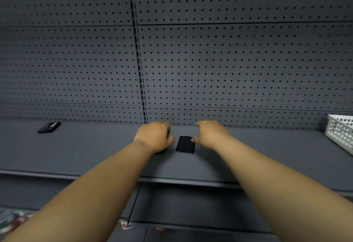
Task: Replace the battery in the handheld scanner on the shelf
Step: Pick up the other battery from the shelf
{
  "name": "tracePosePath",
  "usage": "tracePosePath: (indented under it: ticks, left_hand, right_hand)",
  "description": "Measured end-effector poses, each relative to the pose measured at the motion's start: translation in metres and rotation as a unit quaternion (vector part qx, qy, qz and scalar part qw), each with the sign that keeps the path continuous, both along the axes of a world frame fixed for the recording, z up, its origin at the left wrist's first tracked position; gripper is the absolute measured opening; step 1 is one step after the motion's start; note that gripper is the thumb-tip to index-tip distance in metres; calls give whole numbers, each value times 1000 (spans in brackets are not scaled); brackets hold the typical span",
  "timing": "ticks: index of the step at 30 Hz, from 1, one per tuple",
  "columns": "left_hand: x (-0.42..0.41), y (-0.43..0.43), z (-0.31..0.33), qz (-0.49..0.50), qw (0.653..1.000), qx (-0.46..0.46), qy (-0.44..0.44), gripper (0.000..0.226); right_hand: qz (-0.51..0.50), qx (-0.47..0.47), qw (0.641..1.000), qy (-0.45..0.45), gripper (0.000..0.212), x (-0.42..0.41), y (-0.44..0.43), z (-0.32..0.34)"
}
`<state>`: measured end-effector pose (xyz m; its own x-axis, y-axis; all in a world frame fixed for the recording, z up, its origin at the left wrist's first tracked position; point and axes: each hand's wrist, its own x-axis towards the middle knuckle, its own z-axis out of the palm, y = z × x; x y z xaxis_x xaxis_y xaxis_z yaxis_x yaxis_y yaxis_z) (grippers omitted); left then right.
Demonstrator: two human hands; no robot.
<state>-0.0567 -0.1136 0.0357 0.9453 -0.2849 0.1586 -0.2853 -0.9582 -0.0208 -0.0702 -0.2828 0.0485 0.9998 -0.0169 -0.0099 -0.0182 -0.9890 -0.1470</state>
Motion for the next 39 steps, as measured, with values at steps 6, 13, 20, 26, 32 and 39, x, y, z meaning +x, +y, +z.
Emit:
tracePosePath:
  ticks: [6,13,20,26,32,39]
  left_hand:
    - [4,17,5,25,1000,-14,-3,39]
    - [10,47,4,51,998,-21,-10,47]
    - [28,110,4,48,999,-19,-6,50]
    - [56,190,9,28,1000,5,-5,51]
    - [77,264,11,-5,1000,13,-6,51]
    - [83,318,3,-24,1000,15,-9,51]
  right_hand:
    - [24,-8,1000,-2,55,12,13,7]
    - [61,-19,998,-18,58,26,45,13]
    - [61,-24,998,-8,57,49,107,13]
    - [35,-12,999,3,59,73,186,12]
    - [-6,8,1000,5,57,84,262,5]
    - [-32,5,999,10,55,81,317,-8]
